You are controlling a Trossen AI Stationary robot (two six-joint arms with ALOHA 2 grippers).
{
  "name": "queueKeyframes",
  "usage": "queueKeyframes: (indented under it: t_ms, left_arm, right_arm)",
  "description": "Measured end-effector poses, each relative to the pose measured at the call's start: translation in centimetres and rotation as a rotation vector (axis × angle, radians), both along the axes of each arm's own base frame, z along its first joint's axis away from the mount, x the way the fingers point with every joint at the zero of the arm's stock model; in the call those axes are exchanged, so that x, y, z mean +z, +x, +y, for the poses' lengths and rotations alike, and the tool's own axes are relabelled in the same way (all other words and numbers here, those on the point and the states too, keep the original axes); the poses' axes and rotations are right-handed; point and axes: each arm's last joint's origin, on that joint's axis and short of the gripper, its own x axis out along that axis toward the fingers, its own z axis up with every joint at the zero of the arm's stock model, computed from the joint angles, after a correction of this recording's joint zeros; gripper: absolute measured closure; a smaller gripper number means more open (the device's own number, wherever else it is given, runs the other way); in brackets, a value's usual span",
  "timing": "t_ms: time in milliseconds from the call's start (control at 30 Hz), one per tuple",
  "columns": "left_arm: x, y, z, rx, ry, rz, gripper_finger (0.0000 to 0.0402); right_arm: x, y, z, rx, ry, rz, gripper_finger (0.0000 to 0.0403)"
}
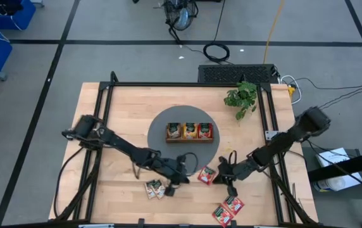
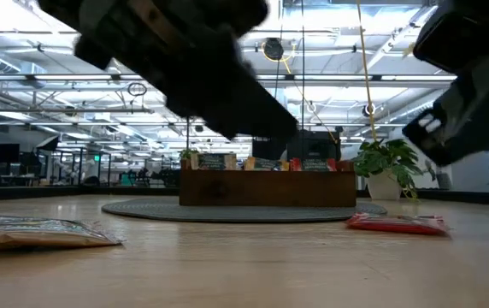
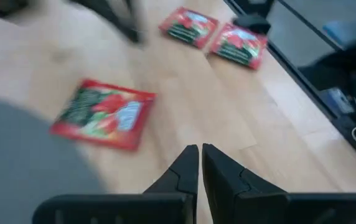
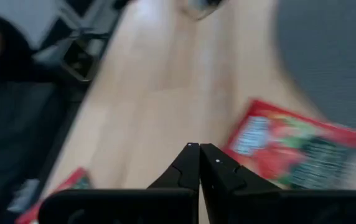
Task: Pick & Place Tea
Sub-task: Put the top red tea sachet into the right section of the wooden organizer
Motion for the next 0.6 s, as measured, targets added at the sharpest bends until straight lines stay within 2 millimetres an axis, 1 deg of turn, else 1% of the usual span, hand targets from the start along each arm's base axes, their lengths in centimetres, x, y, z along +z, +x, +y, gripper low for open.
queueKeyframes:
  t_ms: [100,233,367,500,600]
  left_arm:
    - [-1.4,2.7,-0.6,-0.047,0.012,0.017,0.0376]
    - [-1.8,5.4,-0.7,-0.030,0.034,0.063,0.0376]
    - [-3.2,6.6,-0.1,0.050,0.030,0.117,0.0376]
    - [-3.1,6.8,0.4,0.113,0.036,0.122,0.0376]
    - [-3.4,6.8,0.8,0.150,0.050,0.141,0.0376]
  right_arm:
    - [1.0,-1.1,-1.1,-0.096,-0.075,0.042,0.0403]
    - [0.8,-2.0,-2.1,-0.212,-0.110,0.148,0.0403]
    - [0.1,-2.2,-2.4,-0.234,-0.081,0.208,0.0394]
    - [-0.2,-2.0,-2.6,-0.235,-0.068,0.235,0.0371]
    - [-0.1,-1.7,-3.0,-0.256,-0.026,0.248,0.0350]
